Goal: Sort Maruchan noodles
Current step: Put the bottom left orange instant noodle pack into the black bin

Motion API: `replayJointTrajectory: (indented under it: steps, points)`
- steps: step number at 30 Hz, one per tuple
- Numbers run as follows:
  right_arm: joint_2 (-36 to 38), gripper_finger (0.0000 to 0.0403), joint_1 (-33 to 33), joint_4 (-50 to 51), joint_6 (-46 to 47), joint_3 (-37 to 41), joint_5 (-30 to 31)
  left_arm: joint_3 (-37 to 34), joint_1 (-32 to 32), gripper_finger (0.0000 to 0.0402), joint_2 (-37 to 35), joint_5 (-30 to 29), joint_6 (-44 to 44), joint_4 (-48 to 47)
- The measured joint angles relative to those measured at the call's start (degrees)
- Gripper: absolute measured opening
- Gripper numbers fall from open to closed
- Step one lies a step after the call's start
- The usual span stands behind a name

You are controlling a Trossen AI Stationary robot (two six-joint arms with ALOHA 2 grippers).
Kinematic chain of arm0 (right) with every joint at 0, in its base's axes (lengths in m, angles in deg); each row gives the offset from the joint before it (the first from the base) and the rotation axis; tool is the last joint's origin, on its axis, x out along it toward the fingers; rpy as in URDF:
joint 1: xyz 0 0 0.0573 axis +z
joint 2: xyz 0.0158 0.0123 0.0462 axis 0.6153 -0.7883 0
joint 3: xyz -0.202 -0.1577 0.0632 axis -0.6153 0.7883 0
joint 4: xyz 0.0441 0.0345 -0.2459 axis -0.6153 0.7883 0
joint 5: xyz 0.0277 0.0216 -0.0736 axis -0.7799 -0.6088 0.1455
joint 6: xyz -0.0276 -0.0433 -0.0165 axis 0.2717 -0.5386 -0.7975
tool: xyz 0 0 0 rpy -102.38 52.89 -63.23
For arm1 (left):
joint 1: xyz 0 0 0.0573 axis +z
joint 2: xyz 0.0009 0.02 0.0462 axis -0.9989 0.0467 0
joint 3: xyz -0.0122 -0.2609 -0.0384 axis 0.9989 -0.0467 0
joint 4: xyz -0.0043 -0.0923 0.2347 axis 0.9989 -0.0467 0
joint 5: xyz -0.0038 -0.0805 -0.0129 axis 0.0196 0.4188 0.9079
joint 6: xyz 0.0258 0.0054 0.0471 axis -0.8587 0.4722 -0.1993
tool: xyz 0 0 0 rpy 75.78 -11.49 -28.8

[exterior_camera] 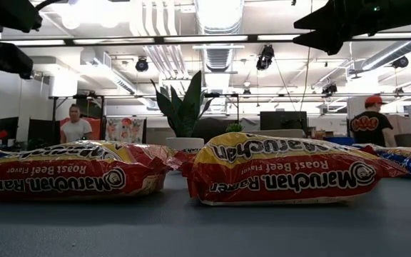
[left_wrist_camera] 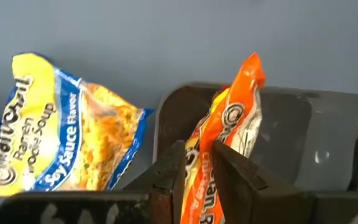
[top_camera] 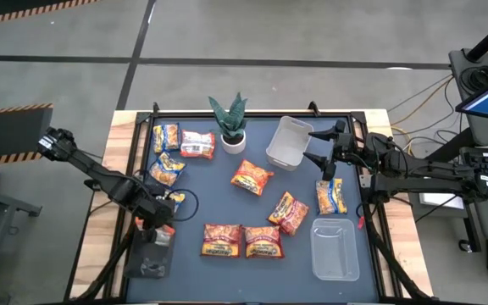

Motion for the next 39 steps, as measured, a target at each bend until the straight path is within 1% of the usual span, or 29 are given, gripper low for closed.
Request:
replayJointTrajectory:
  steps: [7,11,15,17,20,23,24,27,30,35,39]
  points:
    - [-0.01,0.0328,0.01,0.00,0.00,0.00,-0.01,0.95,0.00,0.0061,0.04,-2.83,4.18,-5.41]
    - [-0.01,0.0328,-0.01,0.00,0.00,0.00,0.00,5.39,0.00,0.0060,0.04,-2.83,3.90,-7.33]
    - [0.00,0.0328,0.00,0.00,0.00,0.00,0.00,10.24,-0.66,0.0059,0.23,-2.75,3.57,-6.30]
    - [0.00,0.0328,0.01,0.00,0.00,0.00,-0.01,11.09,-1.91,0.0054,0.64,-1.52,4.39,-4.84]
    - [-0.01,0.0328,-0.02,0.04,0.12,0.00,-0.02,10.56,-4.66,0.0042,1.95,2.79,7.42,-0.95]
    - [-0.01,0.0328,0.00,0.11,0.78,0.00,-0.04,9.52,-7.78,0.0027,4.81,9.45,9.22,5.07]
    - [-0.01,0.0328,0.01,0.13,0.83,0.00,-0.04,9.46,-8.97,0.0020,6.15,10.62,10.13,6.30]
    - [-0.01,0.0328,-0.01,0.13,0.81,0.00,-0.02,9.33,-11.95,0.0003,10.61,10.75,13.10,6.49]
    - [0.01,0.0328,0.01,0.11,0.46,0.00,-0.02,9.29,-13.96,0.0001,15.11,10.64,11.56,7.27]
    - [0.00,0.0328,0.00,0.00,0.46,0.00,-0.02,9.15,-14.08,0.0000,20.64,10.25,8.05,7.03]
    - [-0.01,0.0328,-0.02,-0.11,0.46,0.00,-0.02,8.90,-14.12,0.0000,22.62,10.24,6.27,7.10]
